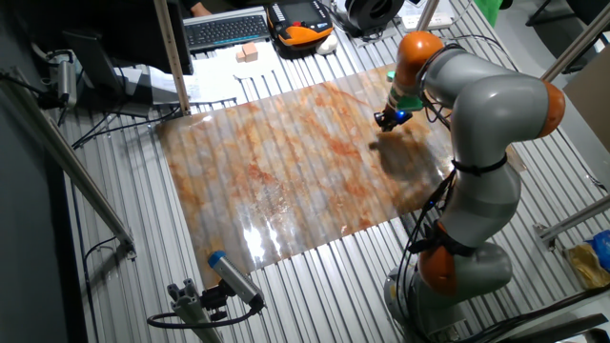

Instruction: Pick up the small block on the left and move it to the right

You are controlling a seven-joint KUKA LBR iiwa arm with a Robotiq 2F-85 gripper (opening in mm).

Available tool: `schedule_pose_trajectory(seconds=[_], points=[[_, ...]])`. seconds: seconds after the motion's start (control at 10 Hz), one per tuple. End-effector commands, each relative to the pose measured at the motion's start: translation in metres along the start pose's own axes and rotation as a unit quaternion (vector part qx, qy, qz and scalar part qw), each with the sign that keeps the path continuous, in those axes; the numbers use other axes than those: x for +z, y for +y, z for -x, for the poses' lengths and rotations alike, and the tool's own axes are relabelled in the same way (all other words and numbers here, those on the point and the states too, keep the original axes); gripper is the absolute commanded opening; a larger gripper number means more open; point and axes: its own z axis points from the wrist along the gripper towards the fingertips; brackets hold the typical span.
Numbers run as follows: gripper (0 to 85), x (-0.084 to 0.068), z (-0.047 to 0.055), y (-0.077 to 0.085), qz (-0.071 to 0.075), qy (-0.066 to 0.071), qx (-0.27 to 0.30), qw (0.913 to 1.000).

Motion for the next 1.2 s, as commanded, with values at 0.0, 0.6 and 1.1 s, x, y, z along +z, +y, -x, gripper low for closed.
schedule_pose_trajectory(seconds=[0.0,0.6,1.1], points=[[0.0,0.001,-0.002,0.004,0.000,-0.001,0.003,1.0000],[0.0,-0.001,-0.019,0.036,0.007,0.006,0.015,0.9998],[0.0,0.002,-0.029,0.052,0.017,0.004,0.007,0.9998]])
